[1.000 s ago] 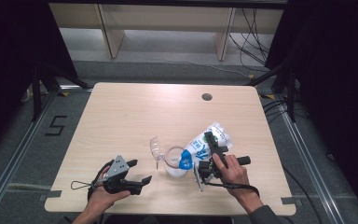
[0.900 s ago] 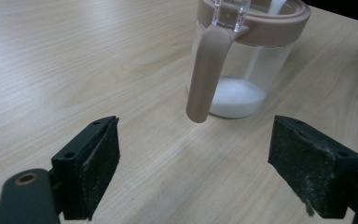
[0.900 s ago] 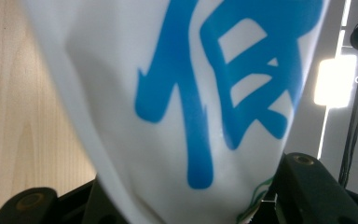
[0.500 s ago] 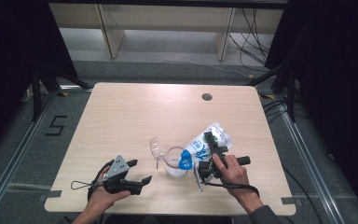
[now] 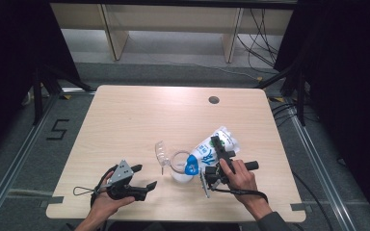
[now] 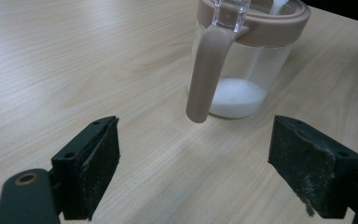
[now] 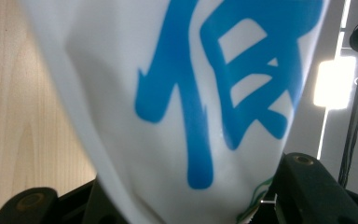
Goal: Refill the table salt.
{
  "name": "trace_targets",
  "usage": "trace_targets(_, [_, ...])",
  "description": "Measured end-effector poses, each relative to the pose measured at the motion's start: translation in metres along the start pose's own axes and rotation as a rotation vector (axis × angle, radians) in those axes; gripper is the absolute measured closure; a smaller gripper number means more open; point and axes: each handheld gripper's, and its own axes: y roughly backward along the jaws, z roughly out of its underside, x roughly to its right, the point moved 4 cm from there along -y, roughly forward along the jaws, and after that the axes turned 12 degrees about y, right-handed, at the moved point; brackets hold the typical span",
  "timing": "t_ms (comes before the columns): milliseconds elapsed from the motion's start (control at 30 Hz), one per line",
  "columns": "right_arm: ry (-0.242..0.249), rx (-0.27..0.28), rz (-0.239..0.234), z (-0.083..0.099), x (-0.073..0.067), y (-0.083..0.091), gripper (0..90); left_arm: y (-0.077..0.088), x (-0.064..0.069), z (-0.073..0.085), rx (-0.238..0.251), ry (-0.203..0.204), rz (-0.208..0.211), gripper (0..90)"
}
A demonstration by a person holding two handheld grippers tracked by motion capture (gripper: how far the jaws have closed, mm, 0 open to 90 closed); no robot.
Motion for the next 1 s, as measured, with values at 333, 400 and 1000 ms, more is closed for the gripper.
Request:
trace_targets(333, [0.0,-0.003,0.001,0.0002,0.0004,0.0005,56.2,0.0,-0.0001,-0.0001,0.0,-0.001,0.0,15.9])
trace_targets(400, [0.0,-0.002,0.001,0.0001,0.0002,0.0003,56.2,0.0001,-0.0001,-0.0001,0.0,0.0,0.0,15.9])
trace_targets(1000, [0.005,-0.004,0.005,0.0,0.0005,-0.0002,56.5,0.0002,0.0001,0.0001,-0.004,-0.002,-0.004,15.9])
